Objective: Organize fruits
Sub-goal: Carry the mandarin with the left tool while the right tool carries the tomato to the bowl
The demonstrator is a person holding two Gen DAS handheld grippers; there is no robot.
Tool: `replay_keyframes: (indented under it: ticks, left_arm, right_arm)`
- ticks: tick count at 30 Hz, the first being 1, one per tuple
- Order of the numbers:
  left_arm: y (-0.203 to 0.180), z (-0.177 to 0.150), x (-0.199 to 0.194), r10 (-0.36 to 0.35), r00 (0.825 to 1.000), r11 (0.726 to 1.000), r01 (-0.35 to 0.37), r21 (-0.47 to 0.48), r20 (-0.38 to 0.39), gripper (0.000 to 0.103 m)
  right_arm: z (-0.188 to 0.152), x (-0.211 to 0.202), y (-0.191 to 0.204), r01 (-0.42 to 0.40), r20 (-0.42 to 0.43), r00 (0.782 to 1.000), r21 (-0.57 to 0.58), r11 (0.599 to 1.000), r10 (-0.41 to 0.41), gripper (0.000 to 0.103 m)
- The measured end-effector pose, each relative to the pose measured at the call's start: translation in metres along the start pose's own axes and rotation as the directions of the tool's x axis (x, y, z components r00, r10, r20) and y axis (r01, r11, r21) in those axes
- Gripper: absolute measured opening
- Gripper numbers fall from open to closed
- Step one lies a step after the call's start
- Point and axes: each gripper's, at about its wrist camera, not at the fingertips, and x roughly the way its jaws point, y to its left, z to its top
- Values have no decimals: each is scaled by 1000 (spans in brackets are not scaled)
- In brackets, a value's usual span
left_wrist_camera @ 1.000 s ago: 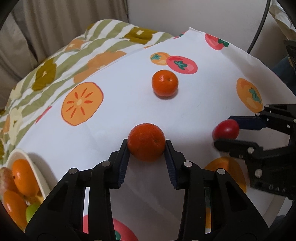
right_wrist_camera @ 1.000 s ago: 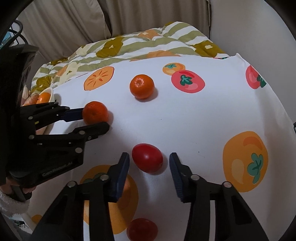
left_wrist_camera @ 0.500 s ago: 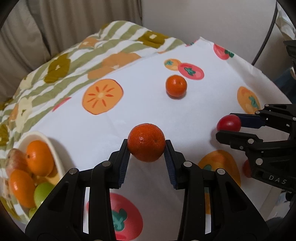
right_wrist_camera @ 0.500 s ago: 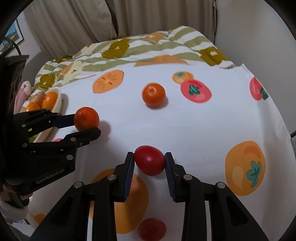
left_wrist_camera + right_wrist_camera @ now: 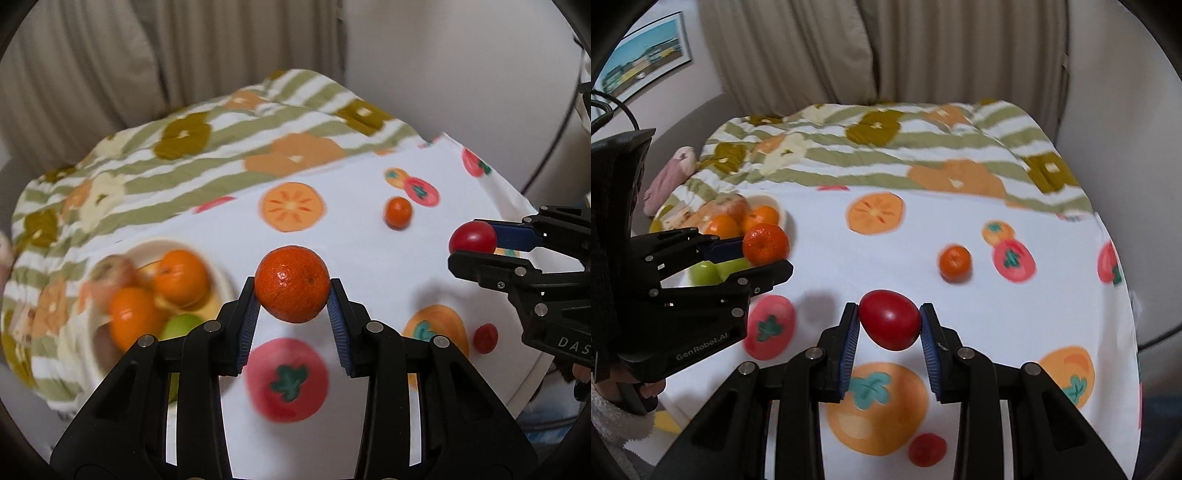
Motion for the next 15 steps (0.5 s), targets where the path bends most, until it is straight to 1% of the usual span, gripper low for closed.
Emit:
replay_keyframes:
  ticks: [5, 9, 15]
  left_arm:
    - [36, -11, -22, 58, 998, 994, -57, -92, 4, 41]
    - [69, -26, -36, 108, 994, 982, -108, -158, -5, 41]
    - [109, -39, -43, 166, 986, 963, -167, -211, -23, 41]
  right_arm:
    - [18, -6, 30, -54, 23, 998, -69, 996, 55, 31]
    - [31, -2, 59, -105, 30, 994, -119, 987, 109, 31]
    - [44, 14, 97, -173, 13, 984, -168, 970, 177, 31]
